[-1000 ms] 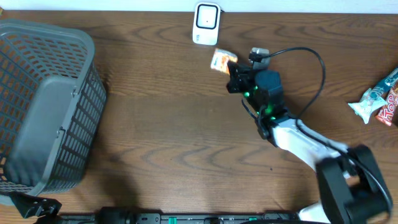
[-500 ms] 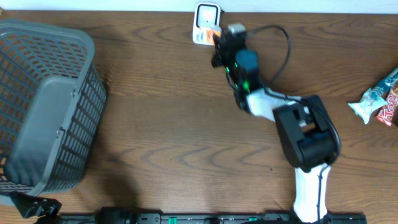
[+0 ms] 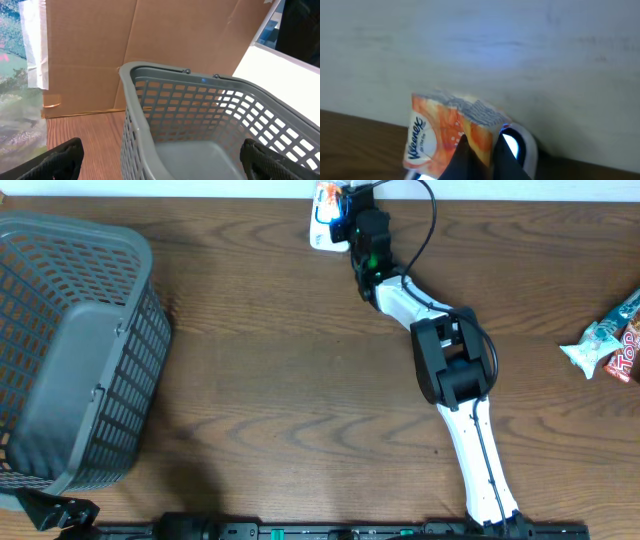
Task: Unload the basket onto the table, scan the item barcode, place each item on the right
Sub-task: 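Lift the tissue pack and hold it in front of the scanner, then carry the tissue pack right and place it at the right edge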
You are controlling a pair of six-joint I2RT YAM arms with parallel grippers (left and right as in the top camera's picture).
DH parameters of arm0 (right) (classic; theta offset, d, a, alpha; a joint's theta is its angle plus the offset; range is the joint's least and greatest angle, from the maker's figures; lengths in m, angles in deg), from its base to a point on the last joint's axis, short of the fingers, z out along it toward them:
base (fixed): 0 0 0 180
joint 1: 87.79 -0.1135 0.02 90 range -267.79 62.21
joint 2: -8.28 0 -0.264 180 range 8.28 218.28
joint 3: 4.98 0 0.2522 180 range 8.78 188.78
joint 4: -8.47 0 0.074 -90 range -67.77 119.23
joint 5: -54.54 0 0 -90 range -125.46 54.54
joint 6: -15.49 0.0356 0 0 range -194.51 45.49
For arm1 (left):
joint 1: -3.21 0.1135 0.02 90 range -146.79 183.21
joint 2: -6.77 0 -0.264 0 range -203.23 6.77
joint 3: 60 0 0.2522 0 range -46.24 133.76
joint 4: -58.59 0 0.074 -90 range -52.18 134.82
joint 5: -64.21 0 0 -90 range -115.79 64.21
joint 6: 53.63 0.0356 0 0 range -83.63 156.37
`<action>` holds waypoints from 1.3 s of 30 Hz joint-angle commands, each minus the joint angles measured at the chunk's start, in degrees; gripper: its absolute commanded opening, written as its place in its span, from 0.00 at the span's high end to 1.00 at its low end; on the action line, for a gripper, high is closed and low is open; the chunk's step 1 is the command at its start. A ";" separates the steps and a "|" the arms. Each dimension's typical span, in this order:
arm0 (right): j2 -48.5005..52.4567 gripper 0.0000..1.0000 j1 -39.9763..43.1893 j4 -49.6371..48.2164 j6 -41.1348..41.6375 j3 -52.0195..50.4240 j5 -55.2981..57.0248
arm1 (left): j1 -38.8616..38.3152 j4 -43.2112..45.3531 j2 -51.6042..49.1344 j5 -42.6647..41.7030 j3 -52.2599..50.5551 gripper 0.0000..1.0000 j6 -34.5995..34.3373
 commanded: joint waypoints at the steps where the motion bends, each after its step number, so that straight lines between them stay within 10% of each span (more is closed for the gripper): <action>1: 0.33 0.99 0.39 -0.17 -1.46 2.99 1.22 | -0.04 -0.15 0.09 0.79 -0.39 0.00 -0.31; 8: -6.47 0.99 0.61 8.39 4.11 3.85 1.03 | -0.04 -0.13 0.09 0.79 -0.39 0.00 -0.31; 25: -33.03 0.99 19.23 75.54 8.39 3.28 40.85 | -0.04 -0.09 0.09 -4.46 -0.39 0.00 -2.27; 39: -21.05 0.99 40.85 76.76 11.28 -7.37 23.04 | -0.04 8.50 0.09 -19.17 -0.44 0.00 -10.99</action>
